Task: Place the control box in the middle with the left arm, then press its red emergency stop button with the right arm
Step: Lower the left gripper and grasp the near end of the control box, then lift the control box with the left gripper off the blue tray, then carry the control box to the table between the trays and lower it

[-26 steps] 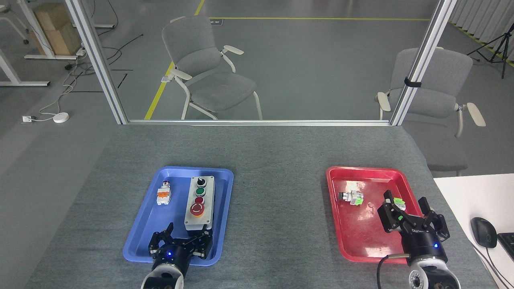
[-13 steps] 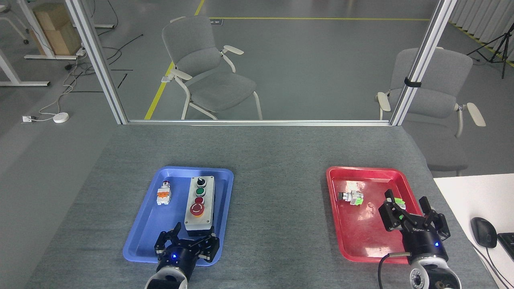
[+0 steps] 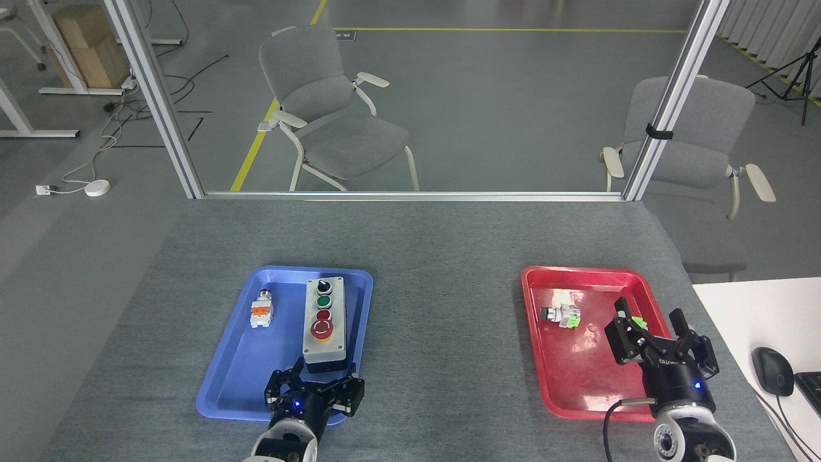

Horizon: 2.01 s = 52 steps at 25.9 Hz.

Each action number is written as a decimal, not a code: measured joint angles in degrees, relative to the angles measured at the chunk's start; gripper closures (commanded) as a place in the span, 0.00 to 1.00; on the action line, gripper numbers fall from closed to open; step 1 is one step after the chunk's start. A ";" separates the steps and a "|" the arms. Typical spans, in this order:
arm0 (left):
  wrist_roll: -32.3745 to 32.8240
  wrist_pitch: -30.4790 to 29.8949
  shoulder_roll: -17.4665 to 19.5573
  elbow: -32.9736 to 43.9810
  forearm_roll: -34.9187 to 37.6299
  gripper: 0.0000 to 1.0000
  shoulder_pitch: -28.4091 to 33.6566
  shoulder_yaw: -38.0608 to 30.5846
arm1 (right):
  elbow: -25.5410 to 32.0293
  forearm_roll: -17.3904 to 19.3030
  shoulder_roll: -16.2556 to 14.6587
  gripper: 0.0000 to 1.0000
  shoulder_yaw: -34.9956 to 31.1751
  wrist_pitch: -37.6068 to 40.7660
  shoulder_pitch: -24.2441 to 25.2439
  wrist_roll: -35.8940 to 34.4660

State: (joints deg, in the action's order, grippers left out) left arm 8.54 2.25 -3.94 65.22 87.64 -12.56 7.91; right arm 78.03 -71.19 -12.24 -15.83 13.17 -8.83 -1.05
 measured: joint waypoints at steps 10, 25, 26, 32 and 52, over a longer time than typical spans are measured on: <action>-0.45 1.52 0.62 -8.58 -0.36 0.03 -7.15 -0.30 | 0.02 0.03 0.21 0.02 -0.04 0.01 0.25 -0.02; -0.43 2.48 1.03 -20.08 -0.78 0.06 -14.97 -0.38 | 0.04 0.09 0.10 0.02 0.00 0.03 0.14 -0.19; -0.43 2.36 1.04 -20.61 -0.82 0.12 -15.26 -0.38 | 0.03 0.09 0.07 0.02 0.00 0.03 0.15 -0.19; -0.66 1.74 1.47 -23.36 -1.07 0.99 -16.96 -0.38 | 0.02 0.09 0.04 0.02 0.01 0.03 0.26 -0.15; -1.85 -8.53 8.74 -0.49 -13.91 1.00 -9.42 4.36 | 0.07 0.09 0.10 0.02 0.05 0.13 0.42 0.25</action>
State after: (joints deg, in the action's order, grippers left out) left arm 6.68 -6.28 4.80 64.73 73.73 -21.98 12.27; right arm 78.10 -71.10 -12.13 -15.78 13.30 -8.40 -0.81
